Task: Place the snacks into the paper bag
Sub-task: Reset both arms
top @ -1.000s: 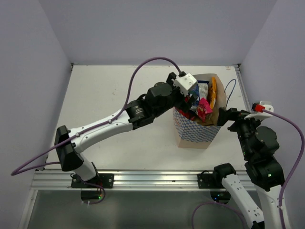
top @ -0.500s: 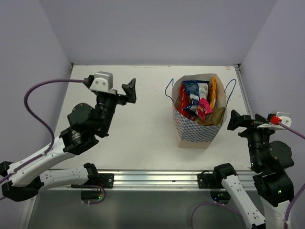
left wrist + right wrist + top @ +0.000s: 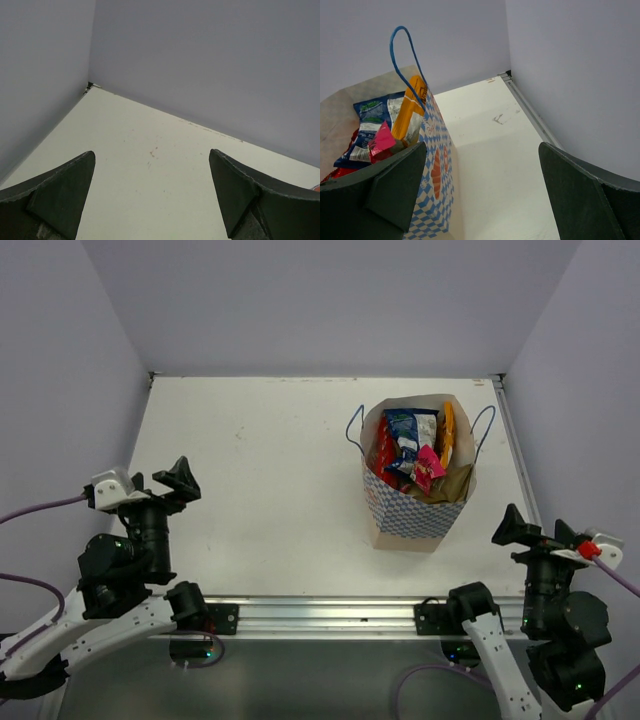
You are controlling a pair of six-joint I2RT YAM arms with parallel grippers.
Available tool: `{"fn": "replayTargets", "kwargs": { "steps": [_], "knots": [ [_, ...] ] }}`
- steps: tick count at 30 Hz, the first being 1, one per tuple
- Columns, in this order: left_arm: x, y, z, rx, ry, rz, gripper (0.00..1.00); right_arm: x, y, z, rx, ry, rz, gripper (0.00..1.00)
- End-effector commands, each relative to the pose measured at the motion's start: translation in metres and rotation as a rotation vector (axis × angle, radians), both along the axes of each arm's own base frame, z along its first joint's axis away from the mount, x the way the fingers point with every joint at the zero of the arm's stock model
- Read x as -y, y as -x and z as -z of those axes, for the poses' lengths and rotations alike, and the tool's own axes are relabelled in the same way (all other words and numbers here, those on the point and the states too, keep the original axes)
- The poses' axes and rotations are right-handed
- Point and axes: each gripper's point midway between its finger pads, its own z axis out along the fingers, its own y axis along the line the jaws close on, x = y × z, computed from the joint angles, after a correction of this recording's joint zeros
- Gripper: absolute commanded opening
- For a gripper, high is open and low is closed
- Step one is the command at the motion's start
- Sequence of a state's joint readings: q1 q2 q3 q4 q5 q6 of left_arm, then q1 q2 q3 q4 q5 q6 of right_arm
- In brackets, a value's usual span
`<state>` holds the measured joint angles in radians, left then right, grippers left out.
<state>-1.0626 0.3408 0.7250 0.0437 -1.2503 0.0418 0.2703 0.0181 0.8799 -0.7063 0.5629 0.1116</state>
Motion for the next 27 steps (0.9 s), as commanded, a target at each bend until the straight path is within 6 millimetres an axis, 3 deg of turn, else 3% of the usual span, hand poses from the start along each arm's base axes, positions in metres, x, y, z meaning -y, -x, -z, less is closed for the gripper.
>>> {"fn": "replayTargets", "kwargs": {
  "steps": [1, 8, 18, 27],
  "knots": [
    [-0.013, 0.005, 0.023, -0.038, 0.054, -0.055, 1.00, 0.008, 0.006, 0.006, 0.005, -0.005, 0.037, 0.98],
    [-0.024, 0.009, 0.048, -0.066, 0.065, -0.102, 1.00, 0.000, -0.002, 0.012, -0.010, 0.014, 0.000, 0.99],
    [-0.023, 0.009, 0.043, -0.065, 0.016, -0.080, 1.00, 0.000, -0.002, 0.007, -0.009, 0.031, -0.004, 0.99],
    [-0.027, 0.008, 0.061, -0.078, -0.022, -0.126, 1.00, -0.003, -0.016, 0.002, -0.033, 0.054, 0.003, 0.98]
  ]
}}
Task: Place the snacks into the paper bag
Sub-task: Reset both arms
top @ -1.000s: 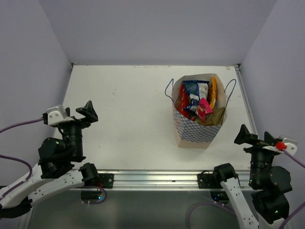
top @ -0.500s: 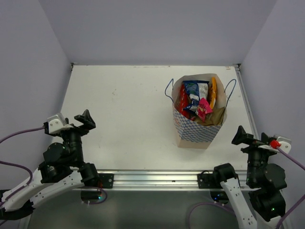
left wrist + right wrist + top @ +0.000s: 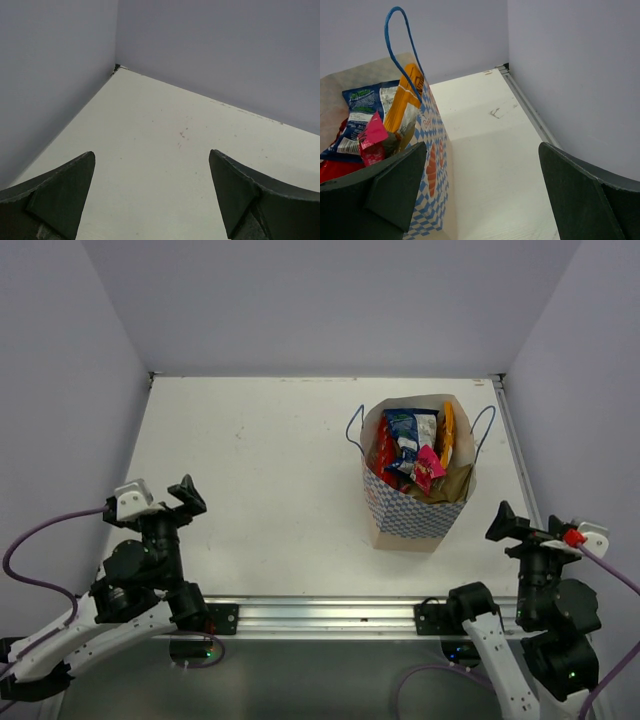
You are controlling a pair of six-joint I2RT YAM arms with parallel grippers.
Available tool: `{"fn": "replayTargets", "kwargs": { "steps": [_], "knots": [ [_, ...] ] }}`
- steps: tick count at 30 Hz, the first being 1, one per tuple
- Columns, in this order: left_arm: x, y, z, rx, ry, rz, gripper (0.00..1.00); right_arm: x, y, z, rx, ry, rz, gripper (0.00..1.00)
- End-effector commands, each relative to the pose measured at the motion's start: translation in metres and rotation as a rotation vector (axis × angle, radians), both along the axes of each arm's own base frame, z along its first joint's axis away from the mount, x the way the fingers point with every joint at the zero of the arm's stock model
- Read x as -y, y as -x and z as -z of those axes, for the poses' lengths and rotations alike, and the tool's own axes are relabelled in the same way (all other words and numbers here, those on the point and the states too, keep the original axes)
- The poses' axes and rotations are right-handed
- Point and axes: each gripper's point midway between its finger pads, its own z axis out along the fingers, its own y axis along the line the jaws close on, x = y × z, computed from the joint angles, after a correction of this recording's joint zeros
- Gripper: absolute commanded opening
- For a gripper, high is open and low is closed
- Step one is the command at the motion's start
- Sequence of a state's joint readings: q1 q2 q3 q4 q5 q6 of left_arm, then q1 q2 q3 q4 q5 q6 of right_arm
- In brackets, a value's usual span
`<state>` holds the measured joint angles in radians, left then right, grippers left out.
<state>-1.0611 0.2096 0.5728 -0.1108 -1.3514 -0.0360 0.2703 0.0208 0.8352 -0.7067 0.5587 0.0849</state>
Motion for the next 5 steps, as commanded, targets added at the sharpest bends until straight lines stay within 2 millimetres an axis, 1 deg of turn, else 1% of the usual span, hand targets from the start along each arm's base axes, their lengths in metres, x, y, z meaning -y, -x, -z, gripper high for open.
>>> {"fn": "replayTargets", "kwargs": {
  "steps": [1, 3, 5],
  "knots": [
    [-0.0066, 0.0010, -0.0020, 0.022, 0.036, -0.036, 1.00, -0.0010, -0.0081, -0.0150, 0.020, 0.016, 0.004, 0.99],
    [-0.0079, 0.0000, 0.0005, 0.010, -0.019, -0.042, 1.00, -0.0021, -0.0114, -0.0178, 0.025, 0.015, 0.002, 0.98],
    [-0.0077, -0.0010, -0.0013, 0.025, -0.010, -0.041, 1.00, -0.0033, -0.0136, -0.0196, 0.026, 0.026, -0.003, 0.99]
  ]
}}
